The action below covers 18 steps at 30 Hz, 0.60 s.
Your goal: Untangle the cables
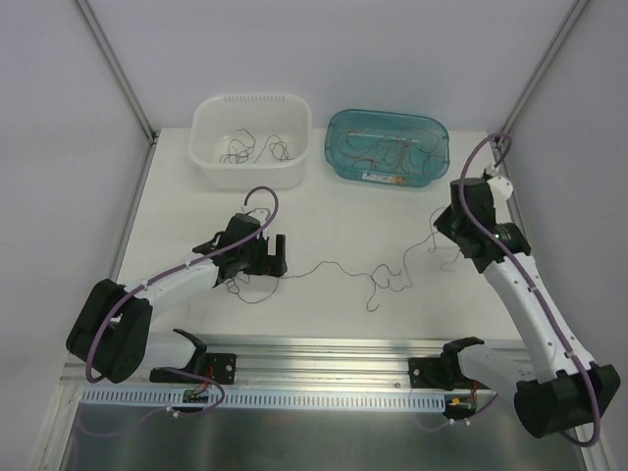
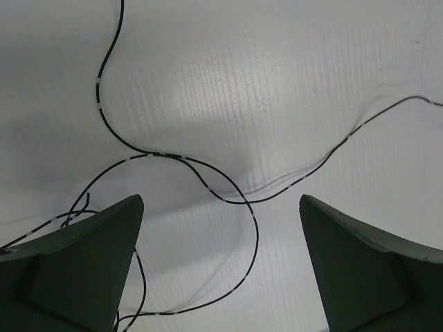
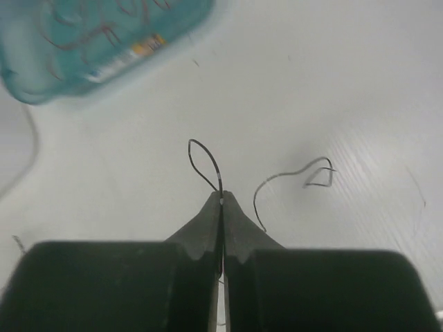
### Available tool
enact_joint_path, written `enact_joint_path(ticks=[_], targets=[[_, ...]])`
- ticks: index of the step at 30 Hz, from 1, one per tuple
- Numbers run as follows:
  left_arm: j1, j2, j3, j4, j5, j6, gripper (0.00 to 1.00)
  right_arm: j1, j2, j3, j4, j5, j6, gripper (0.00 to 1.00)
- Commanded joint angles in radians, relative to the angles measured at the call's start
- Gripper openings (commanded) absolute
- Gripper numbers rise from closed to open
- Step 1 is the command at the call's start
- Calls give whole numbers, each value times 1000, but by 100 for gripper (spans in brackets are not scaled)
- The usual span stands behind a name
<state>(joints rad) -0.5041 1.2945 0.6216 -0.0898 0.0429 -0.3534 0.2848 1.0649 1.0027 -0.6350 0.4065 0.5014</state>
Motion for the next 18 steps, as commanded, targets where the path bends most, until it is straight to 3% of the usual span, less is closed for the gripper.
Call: enact_joint_path(ticks=[1,4,11,18], targets=[[2,11,-5,9,0,-21,97,-4,-97,181,-78,88,-196,1],[4,22,-2,9,2,-21,97,-6,-141,299,-62,35,-317,1],[6,-6,6,4,14,-18,97,-4,-164,474,-15,-349,-480,1],[10,24,6,1,3,-24,98,-4,-209,608,20,-345,-534,1]])
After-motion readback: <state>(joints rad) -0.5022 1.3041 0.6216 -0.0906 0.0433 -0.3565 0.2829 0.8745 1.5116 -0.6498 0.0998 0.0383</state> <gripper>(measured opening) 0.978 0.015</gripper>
